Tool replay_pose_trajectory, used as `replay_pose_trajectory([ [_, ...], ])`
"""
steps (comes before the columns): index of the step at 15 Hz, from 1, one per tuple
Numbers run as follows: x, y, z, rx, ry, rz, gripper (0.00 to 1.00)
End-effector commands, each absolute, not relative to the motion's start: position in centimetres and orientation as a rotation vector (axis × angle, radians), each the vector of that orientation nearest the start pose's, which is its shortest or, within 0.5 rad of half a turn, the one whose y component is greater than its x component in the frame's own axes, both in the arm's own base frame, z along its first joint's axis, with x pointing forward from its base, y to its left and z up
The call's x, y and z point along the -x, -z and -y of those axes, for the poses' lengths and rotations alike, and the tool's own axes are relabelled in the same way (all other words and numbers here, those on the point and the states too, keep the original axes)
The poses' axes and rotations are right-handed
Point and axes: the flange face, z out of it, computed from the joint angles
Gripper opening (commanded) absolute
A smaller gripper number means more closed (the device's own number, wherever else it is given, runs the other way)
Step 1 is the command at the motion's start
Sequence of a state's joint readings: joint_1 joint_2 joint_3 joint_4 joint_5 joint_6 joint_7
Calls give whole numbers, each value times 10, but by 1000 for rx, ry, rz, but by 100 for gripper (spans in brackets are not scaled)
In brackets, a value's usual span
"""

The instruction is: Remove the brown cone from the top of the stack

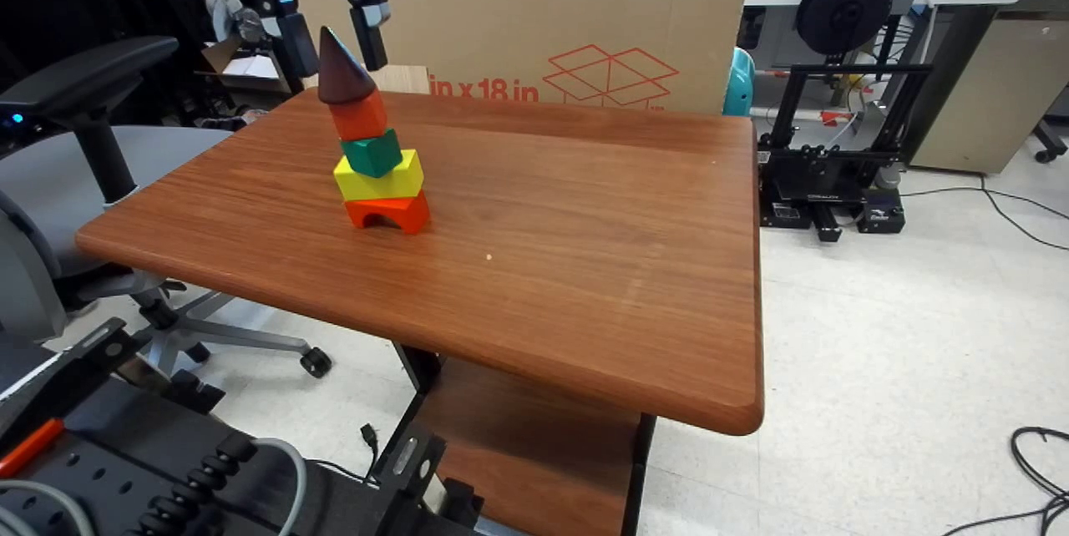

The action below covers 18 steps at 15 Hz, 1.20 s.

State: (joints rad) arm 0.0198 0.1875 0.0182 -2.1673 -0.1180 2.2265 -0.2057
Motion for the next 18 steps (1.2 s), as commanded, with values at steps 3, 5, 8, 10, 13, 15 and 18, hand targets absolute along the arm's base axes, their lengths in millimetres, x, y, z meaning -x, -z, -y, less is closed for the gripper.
replay_pose_trajectory([
  [3,-556,-310,0,3175,-175,459,6],
  [5,-558,-315,6,3178,-165,428,8],
  [8,-567,-322,18,3180,-150,383,8],
  [10,-572,-322,27,3186,-139,374,8],
  [13,-581,-310,45,3187,-142,349,8],
  [15,-587,-298,58,3184,-163,336,8],
  [18,-598,-271,74,3171,-208,351,8],
])
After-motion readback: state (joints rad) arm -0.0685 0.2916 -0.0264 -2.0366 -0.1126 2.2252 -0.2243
